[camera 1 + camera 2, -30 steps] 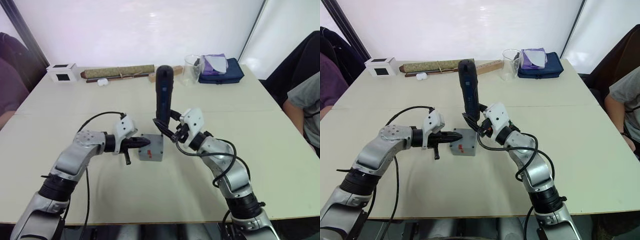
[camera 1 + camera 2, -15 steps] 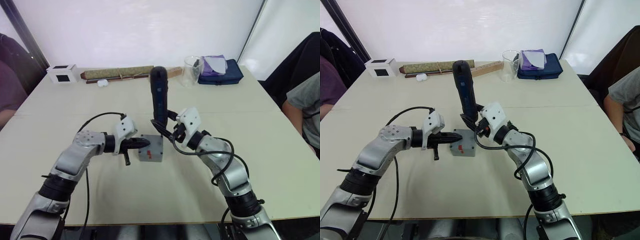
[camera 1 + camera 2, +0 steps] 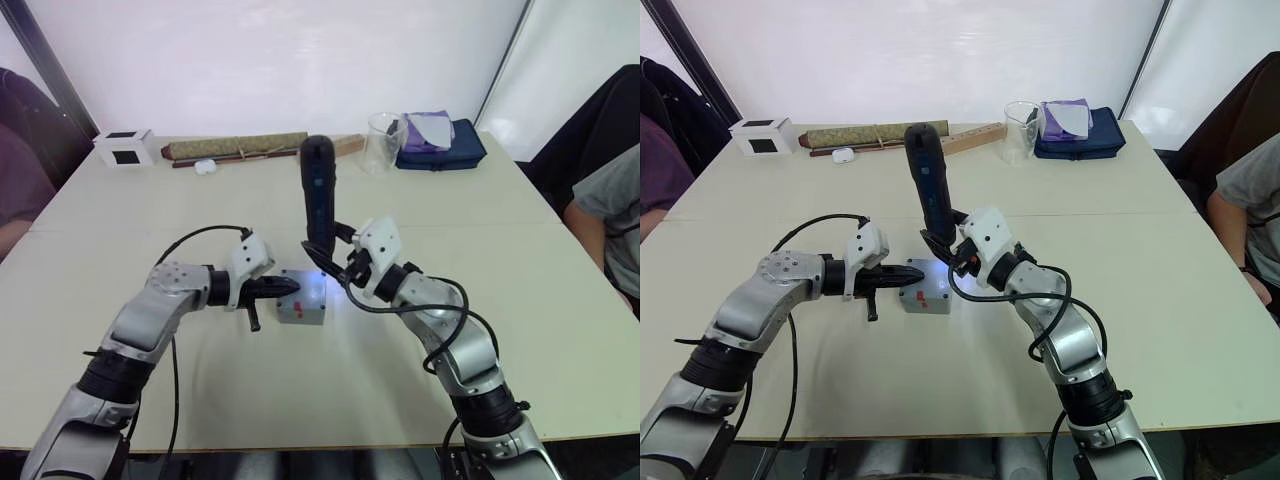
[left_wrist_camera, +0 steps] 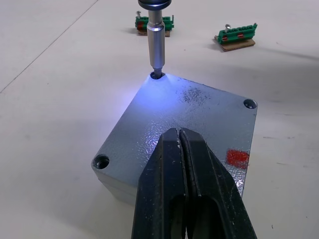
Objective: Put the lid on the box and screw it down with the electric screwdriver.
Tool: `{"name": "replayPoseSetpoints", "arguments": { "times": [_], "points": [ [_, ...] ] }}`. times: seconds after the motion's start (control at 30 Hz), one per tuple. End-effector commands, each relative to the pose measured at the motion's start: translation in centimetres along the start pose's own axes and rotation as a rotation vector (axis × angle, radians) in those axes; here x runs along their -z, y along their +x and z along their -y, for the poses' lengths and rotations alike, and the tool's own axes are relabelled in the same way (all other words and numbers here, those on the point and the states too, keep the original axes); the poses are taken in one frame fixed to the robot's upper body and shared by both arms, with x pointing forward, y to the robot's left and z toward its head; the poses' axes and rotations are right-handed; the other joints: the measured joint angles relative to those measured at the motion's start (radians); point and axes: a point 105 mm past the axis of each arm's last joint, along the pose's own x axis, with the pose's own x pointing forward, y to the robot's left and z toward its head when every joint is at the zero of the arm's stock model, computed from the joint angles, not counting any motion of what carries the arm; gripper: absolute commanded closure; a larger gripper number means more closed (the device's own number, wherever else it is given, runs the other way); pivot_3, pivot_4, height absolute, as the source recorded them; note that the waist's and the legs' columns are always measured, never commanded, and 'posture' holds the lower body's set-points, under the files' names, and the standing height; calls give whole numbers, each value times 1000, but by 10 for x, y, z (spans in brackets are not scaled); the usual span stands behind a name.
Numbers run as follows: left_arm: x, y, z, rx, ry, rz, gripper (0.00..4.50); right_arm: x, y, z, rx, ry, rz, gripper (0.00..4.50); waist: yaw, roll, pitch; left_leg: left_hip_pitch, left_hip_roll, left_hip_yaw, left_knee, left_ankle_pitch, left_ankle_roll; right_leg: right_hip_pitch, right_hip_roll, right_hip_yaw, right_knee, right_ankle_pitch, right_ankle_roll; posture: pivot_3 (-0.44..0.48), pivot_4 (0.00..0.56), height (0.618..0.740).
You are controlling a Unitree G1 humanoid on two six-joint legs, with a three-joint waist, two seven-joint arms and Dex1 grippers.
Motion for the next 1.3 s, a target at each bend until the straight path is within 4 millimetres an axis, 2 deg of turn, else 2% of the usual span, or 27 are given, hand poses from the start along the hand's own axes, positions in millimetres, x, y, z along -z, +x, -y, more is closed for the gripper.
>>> {"name": "replayPoseSetpoints", "arguments": {
  "times": [0.03,0.4,0.57,0.6,0.77,0.93,1.1,1.2,1.23,1.3],
  "points": [
    [24,4,4,5,-58,-84,4500,41,-8,-2,-2,62,-170,2408,0,0,0,0,0,0,0,0,0,0,0,0,0,0,0,0,150,740],
    [24,3,3,4,-60,-81,4500,38,-7,-1,-3,51,-164,2408,1,0,0,0,1,0,-2,0,0,-1,-1,0,-1,0,0,0,150,740],
    [23,4,4,5,-61,-78,4500,30,-8,2,2,34,-147,2408,1,0,0,0,1,0,-3,0,0,-2,-1,0,-2,0,0,0,150,740],
    [23,4,4,6,-61,-77,4500,25,-8,4,6,22,-132,2408,1,0,0,0,1,0,-3,0,0,-2,-1,0,-3,0,0,0,150,740],
    [26,4,6,8,-66,-78,4500,-29,-9,4,-40,-80,5,2408,3,2,2,-2,2,0,-4,0,0,-3,-2,-1,-6,0,0,0,150,740],
    [29,2,6,7,-73,-77,4500,-94,-16,8,-49,-125,151,2408,3,5,9,-8,1,0,-4,0,0,-6,-2,-1,-7,0,0,0,150,740],
    [26,3,2,-22,-67,-46,4500,-134,-23,19,-40,-185,197,2408,3,5,9,-17,-1,0,-3,0,0,-16,-2,-1,-4,1,0,0,150,740],
    [7,-2,-5,-43,-120,51,4500,-155,-30,34,-5,-187,199,2408,3,5,10,-17,-1,0,-3,0,0,-16,-1,-1,-4,1,0,0,150,740],
    [-8,-7,-9,-43,-154,114,4500,-156,-34,44,20,-155,158,2408,3,4,11,-17,0,0,-3,0,0,-16,-1,-1,-4,1,0,0,150,740],
    [-34,-18,-10,-16,-193,206,4500,-146,-46,69,89,-93,-14,2408,3,2,20,-18,0,-1,-3,0,0,-17,-1,-2,-4,1,0,0,150,740]
  ]
}}
